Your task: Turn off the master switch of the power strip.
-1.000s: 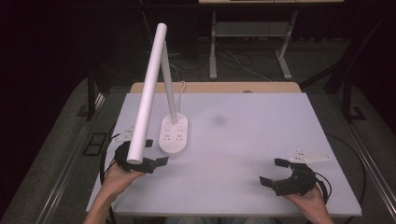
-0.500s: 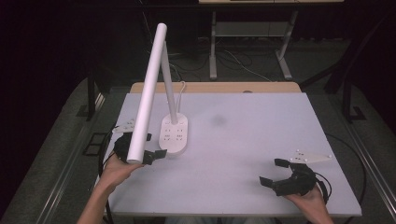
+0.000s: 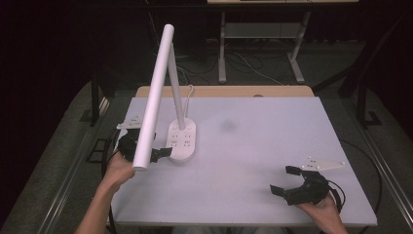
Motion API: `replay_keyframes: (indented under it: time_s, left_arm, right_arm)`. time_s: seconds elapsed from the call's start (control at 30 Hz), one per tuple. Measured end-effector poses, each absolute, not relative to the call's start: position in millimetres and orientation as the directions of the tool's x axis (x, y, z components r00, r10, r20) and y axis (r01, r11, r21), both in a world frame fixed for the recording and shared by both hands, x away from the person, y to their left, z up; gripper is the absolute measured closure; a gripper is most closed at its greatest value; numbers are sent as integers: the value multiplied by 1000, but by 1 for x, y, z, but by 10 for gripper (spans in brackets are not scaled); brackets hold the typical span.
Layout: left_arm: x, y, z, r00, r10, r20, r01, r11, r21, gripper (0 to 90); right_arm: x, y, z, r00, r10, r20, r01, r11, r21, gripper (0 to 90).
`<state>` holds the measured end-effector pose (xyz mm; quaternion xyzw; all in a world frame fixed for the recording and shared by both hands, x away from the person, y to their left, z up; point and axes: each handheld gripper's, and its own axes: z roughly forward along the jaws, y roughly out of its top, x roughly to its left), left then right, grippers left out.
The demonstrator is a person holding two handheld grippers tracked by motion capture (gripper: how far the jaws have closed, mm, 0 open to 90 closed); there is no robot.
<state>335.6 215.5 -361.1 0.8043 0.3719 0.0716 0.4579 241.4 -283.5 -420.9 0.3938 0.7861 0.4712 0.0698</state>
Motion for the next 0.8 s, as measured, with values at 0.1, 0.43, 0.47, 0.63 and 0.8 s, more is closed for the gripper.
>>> replay_keyframes:
  time_s: [0.1,0.43,0.47,0.63,0.8]
  left_arm:
    - [341,218,-361,704,672,-230,541,-298,787,17]
    - [359,224,-357,682,694,-232,559,-290,777,16]
    - [360,224,-356,677,698,-233,563,-287,775,15]
    - [367,224,-351,677,702,-220,556,-292,778,18]
    - [374,223,-348,676,705,-216,555,-294,778,20]
  right_arm:
    - [241,-283,-421,-681,683,263,555,247,795,0]
    - [242,-282,-422,-686,680,259,551,254,795,0]
    - [242,-282,-422,-687,680,258,550,254,795,0]
    - [242,-282,-422,-687,679,261,551,253,795,0]
    - [242,-282,-422,-687,678,260,551,253,795,0]
